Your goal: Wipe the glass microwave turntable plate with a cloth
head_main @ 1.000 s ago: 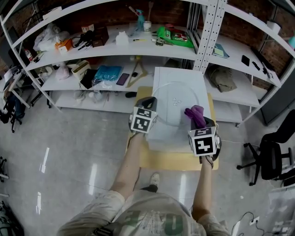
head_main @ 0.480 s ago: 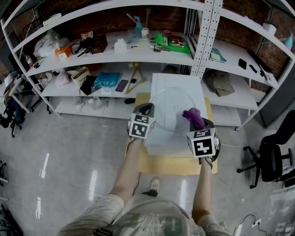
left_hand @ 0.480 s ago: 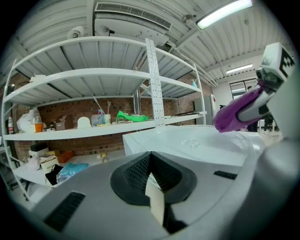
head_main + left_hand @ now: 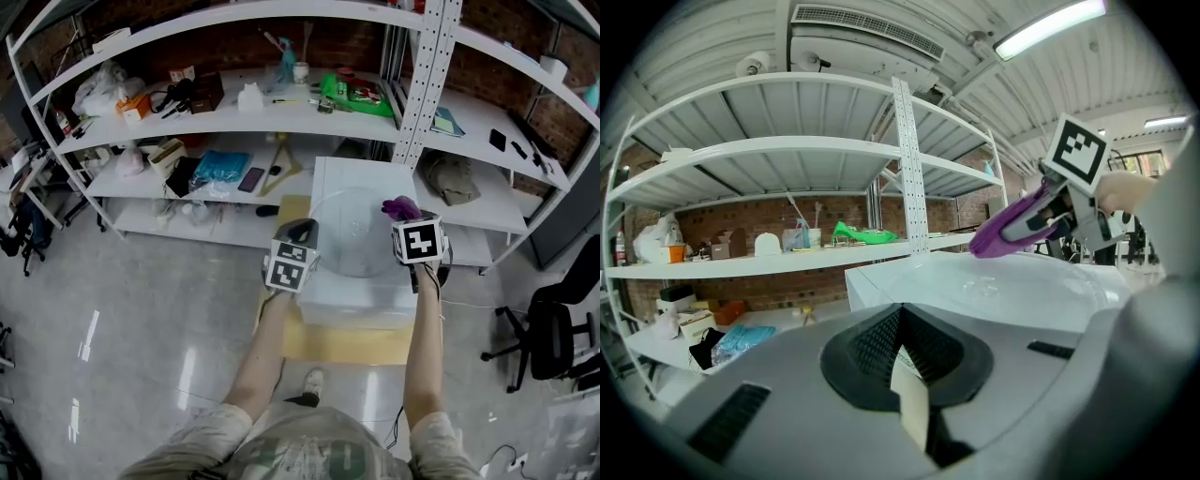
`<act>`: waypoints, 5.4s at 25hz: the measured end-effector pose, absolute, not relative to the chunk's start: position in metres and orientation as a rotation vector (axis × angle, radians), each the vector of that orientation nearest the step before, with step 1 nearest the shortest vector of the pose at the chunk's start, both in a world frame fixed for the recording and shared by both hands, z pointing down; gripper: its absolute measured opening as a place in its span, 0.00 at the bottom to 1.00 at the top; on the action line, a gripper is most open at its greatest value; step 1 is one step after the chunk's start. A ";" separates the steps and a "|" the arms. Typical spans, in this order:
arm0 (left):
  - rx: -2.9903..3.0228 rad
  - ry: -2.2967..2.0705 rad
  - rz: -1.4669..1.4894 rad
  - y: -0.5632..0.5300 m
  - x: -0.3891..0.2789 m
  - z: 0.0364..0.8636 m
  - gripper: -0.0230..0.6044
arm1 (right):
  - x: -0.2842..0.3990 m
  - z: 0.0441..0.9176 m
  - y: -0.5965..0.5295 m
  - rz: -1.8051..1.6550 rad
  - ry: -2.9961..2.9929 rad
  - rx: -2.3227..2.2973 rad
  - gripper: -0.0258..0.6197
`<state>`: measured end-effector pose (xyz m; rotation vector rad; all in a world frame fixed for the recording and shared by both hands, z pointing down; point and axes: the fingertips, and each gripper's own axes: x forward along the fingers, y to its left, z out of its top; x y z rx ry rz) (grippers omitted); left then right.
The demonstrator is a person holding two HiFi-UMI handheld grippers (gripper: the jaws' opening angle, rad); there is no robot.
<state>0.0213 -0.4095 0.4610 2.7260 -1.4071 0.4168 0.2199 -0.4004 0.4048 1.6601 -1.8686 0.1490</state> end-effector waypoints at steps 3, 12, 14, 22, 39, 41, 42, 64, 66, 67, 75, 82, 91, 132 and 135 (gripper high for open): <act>2.729 -1.403 0.423 -0.409 0.023 0.460 0.04 | 0.222 0.417 -0.401 0.179 -1.856 1.659 0.12; 2.731 -1.408 0.437 -0.410 0.020 0.460 0.04 | 0.220 0.419 -0.370 0.218 -1.869 1.709 0.12; 2.736 -1.412 0.435 -0.410 0.020 0.460 0.04 | 0.220 0.420 -0.356 0.221 -1.884 1.736 0.12; 2.726 -1.410 0.437 -0.415 0.020 0.459 0.04 | 0.216 0.418 -0.310 0.208 -1.889 1.759 0.12; 2.733 -1.434 0.407 -0.414 0.022 0.453 0.04 | 0.216 0.420 -0.310 0.193 -1.903 1.764 0.12; 2.743 -1.472 0.383 -0.415 0.020 0.443 0.04 | 0.216 0.422 -0.311 0.189 -1.901 1.762 0.12; 2.749 -1.488 0.374 -0.415 0.019 0.438 0.04 | 0.216 0.423 -0.310 0.188 -1.901 1.764 0.12; 2.824 -1.400 -0.112 -0.229 -0.013 0.359 0.04 | 0.203 0.360 -0.159 0.209 -2.379 2.144 0.12; 2.807 -1.413 -0.079 -0.211 -0.020 0.366 0.04 | 0.207 0.365 -0.140 0.210 -2.354 2.173 0.12; 2.798 -1.417 -0.061 -0.204 -0.023 0.371 0.04 | 0.207 0.368 -0.133 0.222 -2.358 2.180 0.12; 2.831 -1.394 -0.132 -0.166 -0.036 0.347 0.04 | 0.181 0.373 -0.097 0.208 -2.398 2.153 0.12; 2.824 -1.408 -0.147 -0.142 -0.051 0.343 0.04 | 0.167 0.358 -0.073 0.134 -2.383 2.147 0.12; 2.790 -1.423 -0.190 -0.078 -0.081 0.349 0.04 | 0.109 0.349 -0.024 0.094 -2.437 2.048 0.12; 2.723 -1.492 -0.182 0.339 -0.126 0.333 0.04 | 0.074 0.358 0.414 0.207 -2.472 1.938 0.12; 2.728 -1.507 -0.181 0.347 -0.134 0.329 0.04 | 0.065 0.362 0.416 0.236 -2.483 1.910 0.12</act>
